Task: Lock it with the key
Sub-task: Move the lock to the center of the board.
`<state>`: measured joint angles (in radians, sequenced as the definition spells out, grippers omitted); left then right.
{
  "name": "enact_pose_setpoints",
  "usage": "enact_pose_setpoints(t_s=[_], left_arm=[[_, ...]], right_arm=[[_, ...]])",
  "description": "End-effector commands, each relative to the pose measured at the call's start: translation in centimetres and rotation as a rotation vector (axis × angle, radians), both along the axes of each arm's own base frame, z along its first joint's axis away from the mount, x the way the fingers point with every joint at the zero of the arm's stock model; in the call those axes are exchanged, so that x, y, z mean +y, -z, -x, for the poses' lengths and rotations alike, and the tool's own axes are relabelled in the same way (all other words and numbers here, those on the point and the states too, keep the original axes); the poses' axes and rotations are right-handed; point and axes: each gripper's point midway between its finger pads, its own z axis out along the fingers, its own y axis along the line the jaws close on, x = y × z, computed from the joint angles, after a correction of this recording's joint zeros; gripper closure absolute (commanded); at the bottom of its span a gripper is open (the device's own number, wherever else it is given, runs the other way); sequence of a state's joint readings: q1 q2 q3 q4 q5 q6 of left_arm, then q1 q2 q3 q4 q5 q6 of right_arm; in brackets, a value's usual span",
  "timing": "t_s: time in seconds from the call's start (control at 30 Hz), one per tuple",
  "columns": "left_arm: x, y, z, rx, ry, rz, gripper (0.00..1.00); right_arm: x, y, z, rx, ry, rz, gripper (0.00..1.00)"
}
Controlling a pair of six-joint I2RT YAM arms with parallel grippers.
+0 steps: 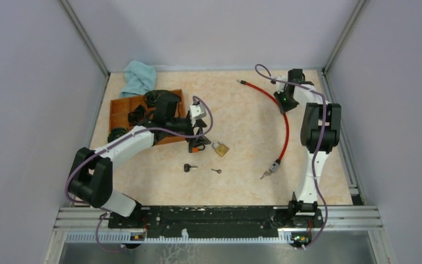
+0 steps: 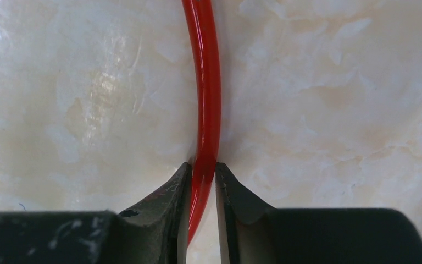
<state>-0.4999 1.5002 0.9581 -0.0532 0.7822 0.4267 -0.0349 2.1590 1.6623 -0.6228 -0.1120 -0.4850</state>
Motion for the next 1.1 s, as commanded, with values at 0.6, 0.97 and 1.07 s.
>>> enact_pose_setpoints(t_s=[0.6,0.97,1.07], left_arm=[[-11.1,2.3,3.2,-0.016,0.140,-0.120,0.17],[-18.4,6.3,10.8,0.123,0.279,-0.197,0.17],[-19.2,6.9,13.2,0.206,0.302,-0.212,0.17]], right_arm=[[5.5,-3.1,18.9,0.222,0.118,-0.395,0.83],[3.5,-6.5,18.7,-0.009,0.110,-0.275,0.42],[2.9,-6.5,18.3,-0.040,0.127,-0.251,0.40]])
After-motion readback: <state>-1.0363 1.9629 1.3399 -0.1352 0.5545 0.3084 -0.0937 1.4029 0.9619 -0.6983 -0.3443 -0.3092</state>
